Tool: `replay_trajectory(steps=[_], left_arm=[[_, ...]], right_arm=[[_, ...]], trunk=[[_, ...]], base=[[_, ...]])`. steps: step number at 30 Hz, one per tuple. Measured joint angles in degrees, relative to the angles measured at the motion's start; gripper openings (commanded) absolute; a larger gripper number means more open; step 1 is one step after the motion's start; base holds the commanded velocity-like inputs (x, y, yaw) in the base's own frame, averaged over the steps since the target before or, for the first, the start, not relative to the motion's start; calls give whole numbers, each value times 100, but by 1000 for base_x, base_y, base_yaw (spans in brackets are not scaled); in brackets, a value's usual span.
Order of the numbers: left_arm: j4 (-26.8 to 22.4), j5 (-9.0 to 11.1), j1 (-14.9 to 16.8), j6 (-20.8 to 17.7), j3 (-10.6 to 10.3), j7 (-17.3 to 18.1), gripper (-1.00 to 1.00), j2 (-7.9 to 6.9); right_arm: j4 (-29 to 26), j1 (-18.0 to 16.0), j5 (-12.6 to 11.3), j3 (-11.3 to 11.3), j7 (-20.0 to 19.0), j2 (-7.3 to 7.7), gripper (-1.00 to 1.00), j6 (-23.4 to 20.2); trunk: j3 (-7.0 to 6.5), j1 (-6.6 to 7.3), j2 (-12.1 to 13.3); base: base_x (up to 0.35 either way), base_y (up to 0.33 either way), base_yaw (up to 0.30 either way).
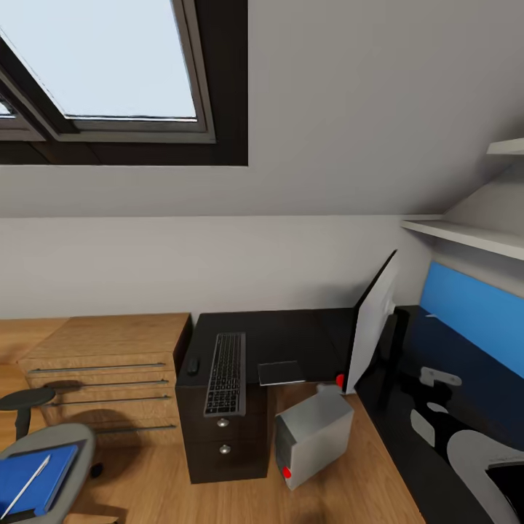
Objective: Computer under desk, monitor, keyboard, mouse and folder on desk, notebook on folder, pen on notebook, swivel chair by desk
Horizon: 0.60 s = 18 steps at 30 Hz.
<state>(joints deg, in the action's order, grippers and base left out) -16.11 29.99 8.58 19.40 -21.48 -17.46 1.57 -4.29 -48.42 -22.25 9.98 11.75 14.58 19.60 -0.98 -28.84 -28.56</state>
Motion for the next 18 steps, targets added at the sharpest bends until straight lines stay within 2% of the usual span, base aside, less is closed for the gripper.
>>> replay_trajectory(steps=[8, 13, 18], left_arm=[[1, 0, 0, 0, 0, 7, 100, 3], [1, 0, 1, 0, 0, 9, 100, 4], [0, 0, 0, 0, 0, 9, 100, 4]], right_arm=[[6, 0, -1, -1, -117, 48, 100, -2], [6, 0, -2, -2, -121, 66, 100, 1], [8, 0, -2, -1, -121, 91, 100, 4]], trunk=[[0, -2, 1], [0, -1, 2], [0, -2, 1]], base=[[96, 0, 0], [194, 0, 0], [57, 0, 0]])
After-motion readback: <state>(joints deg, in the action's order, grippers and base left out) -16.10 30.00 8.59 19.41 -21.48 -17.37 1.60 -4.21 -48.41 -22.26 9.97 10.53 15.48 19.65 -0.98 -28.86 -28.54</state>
